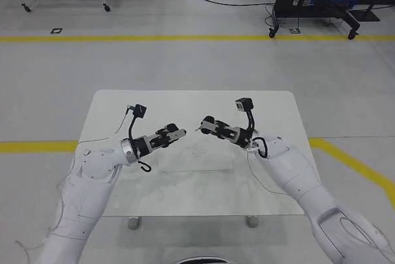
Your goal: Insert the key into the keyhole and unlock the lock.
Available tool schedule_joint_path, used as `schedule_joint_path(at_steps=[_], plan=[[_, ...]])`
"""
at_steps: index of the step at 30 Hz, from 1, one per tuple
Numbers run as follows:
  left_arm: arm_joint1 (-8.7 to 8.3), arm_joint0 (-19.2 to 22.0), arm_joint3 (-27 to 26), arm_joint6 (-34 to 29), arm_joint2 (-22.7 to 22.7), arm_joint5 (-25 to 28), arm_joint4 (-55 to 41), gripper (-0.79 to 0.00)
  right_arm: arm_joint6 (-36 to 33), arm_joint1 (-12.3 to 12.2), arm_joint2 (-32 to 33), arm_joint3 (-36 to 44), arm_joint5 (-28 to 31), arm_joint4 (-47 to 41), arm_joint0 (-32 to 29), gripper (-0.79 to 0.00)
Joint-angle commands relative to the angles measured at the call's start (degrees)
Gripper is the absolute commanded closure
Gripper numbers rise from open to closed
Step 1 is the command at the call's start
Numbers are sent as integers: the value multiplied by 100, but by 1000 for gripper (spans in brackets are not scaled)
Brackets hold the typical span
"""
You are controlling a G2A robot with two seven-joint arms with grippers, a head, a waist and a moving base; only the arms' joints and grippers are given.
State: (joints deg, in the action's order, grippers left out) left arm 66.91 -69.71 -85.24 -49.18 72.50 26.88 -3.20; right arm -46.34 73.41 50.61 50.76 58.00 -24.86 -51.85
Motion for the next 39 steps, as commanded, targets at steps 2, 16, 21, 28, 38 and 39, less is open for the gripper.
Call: schedule_joint_path(at_steps=[2,16,21,28,38,39], plan=[[14,75,37,48,-115,38,14,-345,6,30,-75,-47,0,-42,37,0],[53,278,293,138,-479,62,-97,-209,6,121,-369,-218,0,-68,211,0],[51,303,349,180,-517,38,-122,0,6,134,-429,-247,0,-43,251,0],[32,280,327,302,-499,-14,-22,0,6,141,-461,-260,0,-19,266,0],[-37,164,217,442,-268,47,63,0,5,42,-580,-168,0,38,273,-231],[-44,145,198,441,-251,49,67,0,5,21,-615,-146,0,45,274,-228]])
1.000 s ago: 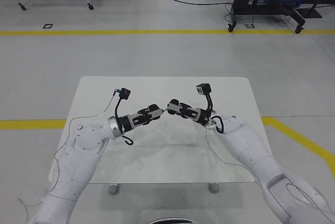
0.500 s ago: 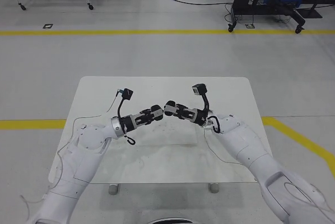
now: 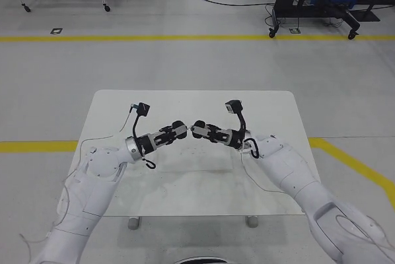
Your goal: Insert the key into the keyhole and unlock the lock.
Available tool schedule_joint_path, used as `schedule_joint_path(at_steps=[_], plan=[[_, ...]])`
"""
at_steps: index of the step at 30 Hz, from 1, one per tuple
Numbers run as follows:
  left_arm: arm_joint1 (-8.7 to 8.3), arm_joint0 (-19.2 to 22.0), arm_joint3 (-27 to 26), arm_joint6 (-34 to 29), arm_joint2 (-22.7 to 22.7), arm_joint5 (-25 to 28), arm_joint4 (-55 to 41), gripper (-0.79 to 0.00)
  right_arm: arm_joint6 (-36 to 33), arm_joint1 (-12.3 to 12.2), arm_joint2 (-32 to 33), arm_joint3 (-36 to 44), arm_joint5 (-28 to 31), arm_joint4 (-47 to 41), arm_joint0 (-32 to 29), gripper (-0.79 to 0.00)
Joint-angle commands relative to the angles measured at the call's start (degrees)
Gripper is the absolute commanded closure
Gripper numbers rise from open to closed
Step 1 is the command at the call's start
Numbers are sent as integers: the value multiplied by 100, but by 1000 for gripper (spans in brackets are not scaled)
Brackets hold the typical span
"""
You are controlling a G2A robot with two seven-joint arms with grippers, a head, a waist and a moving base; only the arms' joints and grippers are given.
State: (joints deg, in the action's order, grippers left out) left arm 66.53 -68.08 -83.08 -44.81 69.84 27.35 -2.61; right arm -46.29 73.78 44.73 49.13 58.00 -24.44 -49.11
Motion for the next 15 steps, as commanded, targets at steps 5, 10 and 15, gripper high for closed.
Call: schedule_joint_path(at_steps=[5,10,15], plan=[[-48,-79,-149,-166,47,55,180,0,-7,-181,-424,66,-7,137,101,-234],[-94,-125,-296,-438,23,149,452,0,-1,-387,-809,171,0,-65,238,-215],[-117,-171,-341,-461,-10,199,523,0,-1,-574,-1174,462,0,-438,294,-148]])
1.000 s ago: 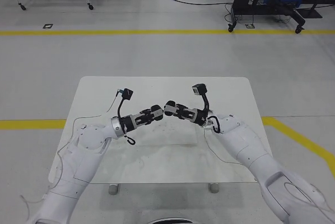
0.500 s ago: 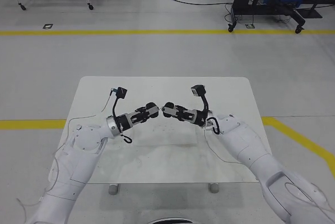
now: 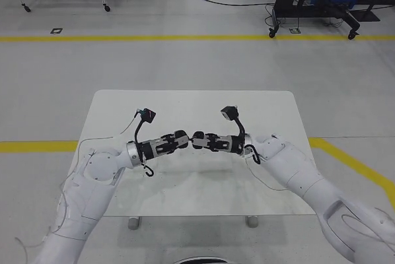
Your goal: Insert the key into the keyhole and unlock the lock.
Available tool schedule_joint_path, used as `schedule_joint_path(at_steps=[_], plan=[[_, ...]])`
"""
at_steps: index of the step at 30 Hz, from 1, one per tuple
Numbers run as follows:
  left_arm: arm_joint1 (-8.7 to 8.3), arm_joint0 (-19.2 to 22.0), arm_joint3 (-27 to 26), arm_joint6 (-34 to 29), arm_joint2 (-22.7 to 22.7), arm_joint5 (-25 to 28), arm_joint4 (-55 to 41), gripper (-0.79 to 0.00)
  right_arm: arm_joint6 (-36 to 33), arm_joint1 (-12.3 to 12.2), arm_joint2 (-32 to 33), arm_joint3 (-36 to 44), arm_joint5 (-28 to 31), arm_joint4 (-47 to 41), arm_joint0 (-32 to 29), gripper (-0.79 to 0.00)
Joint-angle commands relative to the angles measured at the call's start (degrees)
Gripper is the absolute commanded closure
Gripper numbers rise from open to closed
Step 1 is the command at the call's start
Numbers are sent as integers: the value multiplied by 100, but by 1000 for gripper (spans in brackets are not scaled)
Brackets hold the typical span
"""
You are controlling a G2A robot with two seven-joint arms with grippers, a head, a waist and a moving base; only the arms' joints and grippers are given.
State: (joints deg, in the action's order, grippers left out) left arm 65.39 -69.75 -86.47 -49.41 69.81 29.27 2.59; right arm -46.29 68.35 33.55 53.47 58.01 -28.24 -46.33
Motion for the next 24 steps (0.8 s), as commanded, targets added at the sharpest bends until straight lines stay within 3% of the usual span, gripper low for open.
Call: schedule_joint_path(at_steps=[1,2,5,12,13,14,15,20,24], plan=[[-7,-6,0,-5,-13,6,3,0,-1,-63,-121,54,-1,-107,35,-129],[-10,-5,-1,-3,-16,5,1,0,-1,-92,-180,75,-1,-156,57,-71],[-22,-5,1,23,-11,-5,3,0,-1,-164,-345,131,-1,-292,111,0],[-47,-18,-51,51,-27,-4,32,0,0,-287,-607,222,-1,-537,209,0],[-50,-22,-59,51,-34,-2,40,-129,0,-300,-636,226,-1,-541,223,0],[-53,-28,-64,56,-39,1,33,-511,0,-312,-661,231,-1,-557,233,0],[-56,-32,-70,55,-43,16,35,-785,0,-324,-679,236,-1,-578,241,0],[-90,-33,-61,102,42,34,111,-785,0,-385,-683,271,-1,-618,260,0],[-191,-140,-172,490,608,101,568,-785,0,-460,-517,240,-1,-585,214,0]])
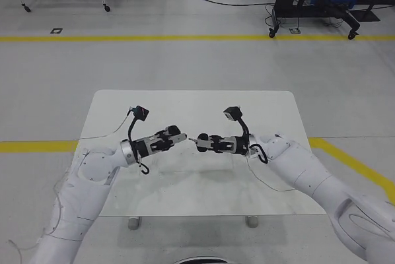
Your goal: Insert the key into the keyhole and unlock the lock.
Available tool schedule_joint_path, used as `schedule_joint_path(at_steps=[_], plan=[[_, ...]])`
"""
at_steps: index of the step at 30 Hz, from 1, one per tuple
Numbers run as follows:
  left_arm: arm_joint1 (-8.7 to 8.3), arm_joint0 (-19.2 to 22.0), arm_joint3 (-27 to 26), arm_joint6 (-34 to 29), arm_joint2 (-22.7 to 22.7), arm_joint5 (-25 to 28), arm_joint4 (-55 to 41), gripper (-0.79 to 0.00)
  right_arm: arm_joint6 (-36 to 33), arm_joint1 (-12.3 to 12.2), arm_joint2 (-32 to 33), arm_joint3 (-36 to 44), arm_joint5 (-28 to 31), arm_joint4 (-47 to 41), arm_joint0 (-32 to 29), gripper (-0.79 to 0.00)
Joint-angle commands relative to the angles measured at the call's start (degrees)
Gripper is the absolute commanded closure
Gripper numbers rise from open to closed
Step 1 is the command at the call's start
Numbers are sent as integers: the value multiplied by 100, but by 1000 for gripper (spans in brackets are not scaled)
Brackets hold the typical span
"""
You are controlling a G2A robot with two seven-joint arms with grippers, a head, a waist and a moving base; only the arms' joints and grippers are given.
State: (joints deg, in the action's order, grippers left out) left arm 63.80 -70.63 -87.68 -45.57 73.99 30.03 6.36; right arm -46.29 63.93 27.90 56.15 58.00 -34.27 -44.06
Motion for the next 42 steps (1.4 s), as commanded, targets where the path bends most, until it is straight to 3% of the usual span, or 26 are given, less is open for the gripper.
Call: schedule_joint_path(at_steps=[1,9,11,13,19,23,32,34,37,42], plan=[[-70,-139,-141,177,380,64,385,-785,0,-39,117,-54,0,43,-30,0],[-414,-1029,-1109,234,2087,815,2923,-785,0,-51,167,-62,0,46,-51,0],[-474,-1182,-1199,232,2343,1156,3511,-785,0,-51,167,-62,0,46,-51,0],[-511,-1233,-1221,51,2415,991,4196,-785,0,-51,167,-62,0,46,-51,0],[-453,-1151,-1338,-993,1358,-455,5619,-785,0,-51,167,-62,0,46,-51,0],[-383,-894,-1211,-1533,730,-1016,5794,-785,0,-51,167,-62,0,46,-51,0],[-322,-546,-933,-1899,455,-1745,5644,-776,0,-51,167,-62,0,46,-51,0],[-305,-477,-855,-1921,397,-1900,5579,-591,0,-51,167,-62,0,46,-51,0],[-279,-370,-735,-1930,263,-2022,5540,-382,0,-51,167,-62,0,46,-51,0],[-248,-205,-527,-1976,56,-2101,5574,-348,0,-51,167,-62,0,46,-51,0]])
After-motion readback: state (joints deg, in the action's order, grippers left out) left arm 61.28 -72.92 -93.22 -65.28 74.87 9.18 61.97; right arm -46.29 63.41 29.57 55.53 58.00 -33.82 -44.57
